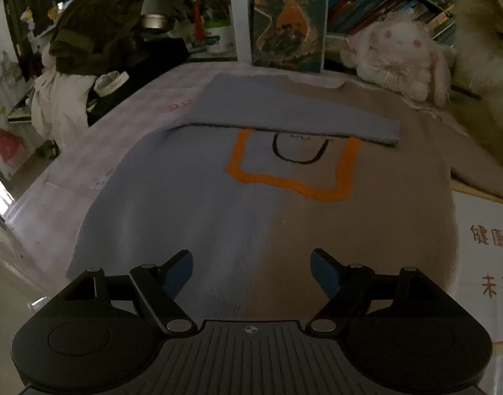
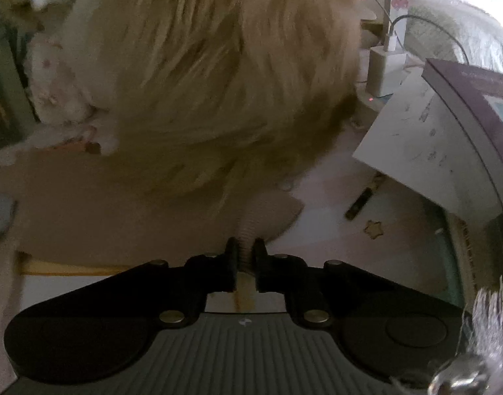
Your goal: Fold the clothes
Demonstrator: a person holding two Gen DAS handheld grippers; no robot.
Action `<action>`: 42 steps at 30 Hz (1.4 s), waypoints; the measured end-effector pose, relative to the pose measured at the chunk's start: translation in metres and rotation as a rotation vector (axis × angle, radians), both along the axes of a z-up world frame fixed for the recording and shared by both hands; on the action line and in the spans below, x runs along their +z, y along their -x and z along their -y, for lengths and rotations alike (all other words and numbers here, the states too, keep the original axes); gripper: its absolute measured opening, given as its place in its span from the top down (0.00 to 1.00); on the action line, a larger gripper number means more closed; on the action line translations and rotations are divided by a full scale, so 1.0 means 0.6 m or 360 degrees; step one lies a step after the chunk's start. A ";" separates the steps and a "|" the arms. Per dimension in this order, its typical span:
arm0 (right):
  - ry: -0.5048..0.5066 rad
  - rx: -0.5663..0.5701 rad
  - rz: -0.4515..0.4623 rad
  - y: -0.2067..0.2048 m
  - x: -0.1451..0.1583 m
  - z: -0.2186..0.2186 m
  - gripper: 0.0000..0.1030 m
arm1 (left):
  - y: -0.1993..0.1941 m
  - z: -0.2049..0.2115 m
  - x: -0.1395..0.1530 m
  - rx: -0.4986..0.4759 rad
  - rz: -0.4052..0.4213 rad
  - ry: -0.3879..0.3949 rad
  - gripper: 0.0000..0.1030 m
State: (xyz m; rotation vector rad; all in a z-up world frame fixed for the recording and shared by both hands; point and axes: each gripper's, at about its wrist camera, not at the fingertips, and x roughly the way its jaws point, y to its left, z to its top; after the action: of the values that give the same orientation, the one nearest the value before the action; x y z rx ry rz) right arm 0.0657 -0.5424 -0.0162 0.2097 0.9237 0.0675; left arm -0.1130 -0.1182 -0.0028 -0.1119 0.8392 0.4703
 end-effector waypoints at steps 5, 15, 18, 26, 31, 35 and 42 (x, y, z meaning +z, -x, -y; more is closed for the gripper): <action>-0.0226 0.0050 0.0088 0.014 0.046 -0.002 0.92 | 0.001 -0.007 -0.003 0.0006 0.0016 0.0009 0.21; -0.0389 0.0278 0.0260 0.017 0.139 -0.107 0.92 | -0.005 -0.040 -0.001 -0.0078 0.0086 0.0049 0.21; -0.0379 0.0328 0.0296 0.013 0.155 -0.156 0.92 | -0.002 -0.064 0.002 -0.0105 0.0115 0.0042 0.21; -0.0342 0.0386 0.0338 0.003 0.195 -0.311 0.92 | 0.007 -0.168 0.013 -0.0227 0.0151 0.0041 0.21; -0.0260 0.0439 0.0342 0.000 0.206 -0.419 0.92 | 0.013 -0.250 0.018 -0.0270 0.0213 0.0096 0.21; -0.0233 0.0460 0.0362 -0.003 0.214 -0.496 0.92 | 0.011 -0.300 0.020 -0.0354 0.0255 0.0103 0.21; -0.0239 0.0497 0.0410 -0.018 0.233 -0.627 0.92 | 0.005 -0.358 0.023 -0.0499 0.0295 0.0132 0.21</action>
State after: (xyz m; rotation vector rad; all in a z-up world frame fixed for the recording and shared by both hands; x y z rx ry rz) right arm 0.0767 -0.1660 0.1237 0.1889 0.6879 0.4438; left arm -0.1159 0.0964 0.0108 -0.0964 0.6785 0.1279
